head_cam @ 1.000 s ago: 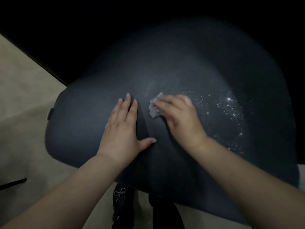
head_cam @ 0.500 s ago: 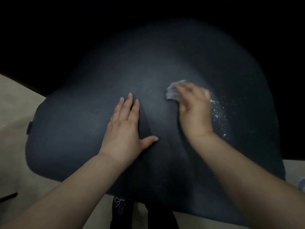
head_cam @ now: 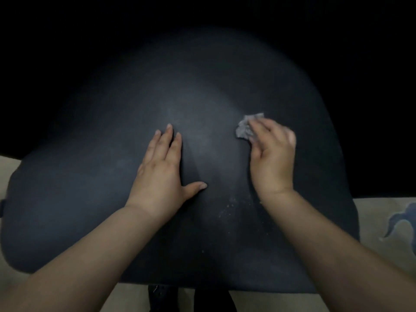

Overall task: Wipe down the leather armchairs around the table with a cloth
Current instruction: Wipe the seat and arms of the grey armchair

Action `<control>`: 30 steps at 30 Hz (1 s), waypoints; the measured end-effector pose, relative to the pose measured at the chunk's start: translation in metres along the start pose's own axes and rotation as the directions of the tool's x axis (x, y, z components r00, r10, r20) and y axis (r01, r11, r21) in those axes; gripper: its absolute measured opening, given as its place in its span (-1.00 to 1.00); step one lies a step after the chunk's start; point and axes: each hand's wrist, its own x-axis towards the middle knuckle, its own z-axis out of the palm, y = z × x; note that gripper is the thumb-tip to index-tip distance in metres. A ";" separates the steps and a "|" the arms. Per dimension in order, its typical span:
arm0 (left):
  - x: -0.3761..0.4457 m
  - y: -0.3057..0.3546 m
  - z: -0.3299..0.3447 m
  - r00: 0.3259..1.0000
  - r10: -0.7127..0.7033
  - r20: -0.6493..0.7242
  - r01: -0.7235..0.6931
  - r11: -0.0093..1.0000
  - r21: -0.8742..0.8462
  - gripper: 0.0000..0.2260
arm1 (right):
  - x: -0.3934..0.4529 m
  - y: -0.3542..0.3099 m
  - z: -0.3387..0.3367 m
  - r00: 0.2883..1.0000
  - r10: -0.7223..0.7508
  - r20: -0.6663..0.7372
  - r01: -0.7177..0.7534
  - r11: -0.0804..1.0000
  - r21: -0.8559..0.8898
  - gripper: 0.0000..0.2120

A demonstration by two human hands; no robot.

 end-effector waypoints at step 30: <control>0.076 0.023 -0.017 0.989 0.126 0.074 -0.128 0.991 0.028 0.00 | -0.001 0.046 -0.031 0.999 0.042 -0.004 -0.041 0.999 0.027 -0.67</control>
